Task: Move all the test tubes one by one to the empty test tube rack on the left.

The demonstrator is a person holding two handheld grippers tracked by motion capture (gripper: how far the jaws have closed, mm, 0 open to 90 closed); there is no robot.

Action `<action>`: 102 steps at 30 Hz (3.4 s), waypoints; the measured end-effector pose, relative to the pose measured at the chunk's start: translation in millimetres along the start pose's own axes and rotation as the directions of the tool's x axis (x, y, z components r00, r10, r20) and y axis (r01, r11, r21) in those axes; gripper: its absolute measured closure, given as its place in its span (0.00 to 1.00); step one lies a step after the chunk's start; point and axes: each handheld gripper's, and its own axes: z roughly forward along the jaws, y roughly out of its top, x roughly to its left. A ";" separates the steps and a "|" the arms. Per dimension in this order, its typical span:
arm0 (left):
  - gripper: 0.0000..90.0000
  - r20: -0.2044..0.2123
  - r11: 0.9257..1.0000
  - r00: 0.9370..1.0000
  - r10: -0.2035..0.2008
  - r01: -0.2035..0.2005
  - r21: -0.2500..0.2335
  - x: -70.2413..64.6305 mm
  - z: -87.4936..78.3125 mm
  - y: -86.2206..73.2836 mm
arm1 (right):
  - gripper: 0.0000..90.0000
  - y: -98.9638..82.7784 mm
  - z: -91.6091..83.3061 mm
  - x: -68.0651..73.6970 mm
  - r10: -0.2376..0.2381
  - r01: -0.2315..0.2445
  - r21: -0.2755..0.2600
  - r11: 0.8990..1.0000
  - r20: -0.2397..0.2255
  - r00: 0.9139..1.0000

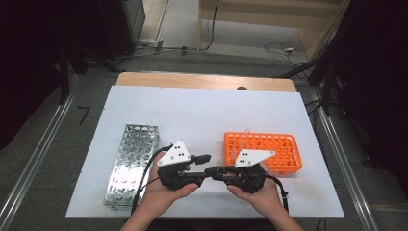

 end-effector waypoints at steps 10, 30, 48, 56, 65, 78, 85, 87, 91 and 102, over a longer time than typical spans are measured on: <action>0.73 -0.006 0.999 1.000 0.012 -0.011 0.030 -4.6 8.0 -1.7 | 0.82 3.2 4.1 8.1 -0.017 0.018 0.008 1.000 -0.024 1.000; 0.84 -0.027 0.998 0.998 0.050 -0.049 0.040 -5.4 8.2 -1.0 | 0.82 4.0 5.3 8.2 0.005 -0.004 0.006 1.000 -0.051 0.999; 0.84 -0.138 1.000 0.990 0.003 -0.006 -0.026 19.3 -19.3 8.3 | 0.10 4.3 -25.6 -12.8 0.061 -0.057 -0.125 0.991 0.032 0.998; 0.84 -0.208 0.998 0.978 -0.036 0.026 -0.051 37.1 -35.5 11.4 | 0.00 -1.7 -46.3 -30.6 0.082 -0.074 -0.169 0.983 0.044 0.996; 0.84 -0.290 0.994 0.954 -0.080 0.056 -0.089 57.7 -56.3 12.5 | 0.00 -15.7 -73.8 -48.9 0.116 -0.091 -0.182 0.979 0.132 0.984; 0.84 -0.395 0.986 0.910 -0.125 0.071 -0.149 85.2 -85.5 11.6 | 0.00 -53.3 -110.1 -69.4 0.176 -0.135 -0.206 0.969 0.194 0.965; 0.84 -0.443 0.981 0.885 -0.141 0.066 -0.181 95.3 -92.4 8.4 | 0.00 -60.5 -111.3 -77.0 0.193 -0.153 -0.195 0.969 0.205 0.960; 0.84 -0.460 0.980 0.876 -0.145 0.063 -0.188 98.3 -92.4 6.7 | 0.00 -61.6 -111.6 -78.7 0.195 -0.155 -0.193 0.969 0.211 0.958; 0.84 -0.495 0.979 0.856 -0.146 0.055 -0.194 102.3 -91.2 3.9 | 0.00 -63.4 -111.5 -80.6 0.203 -0.162 -0.194 0.967 0.214 0.955; 0.84 -0.579 0.967 0.796 -0.177 0.032 -0.251 112.0 -89.9 -8.7 | 0.00 -65.6 -111.3 -82.6 0.211 -0.171 -0.190 0.967 0.213 0.954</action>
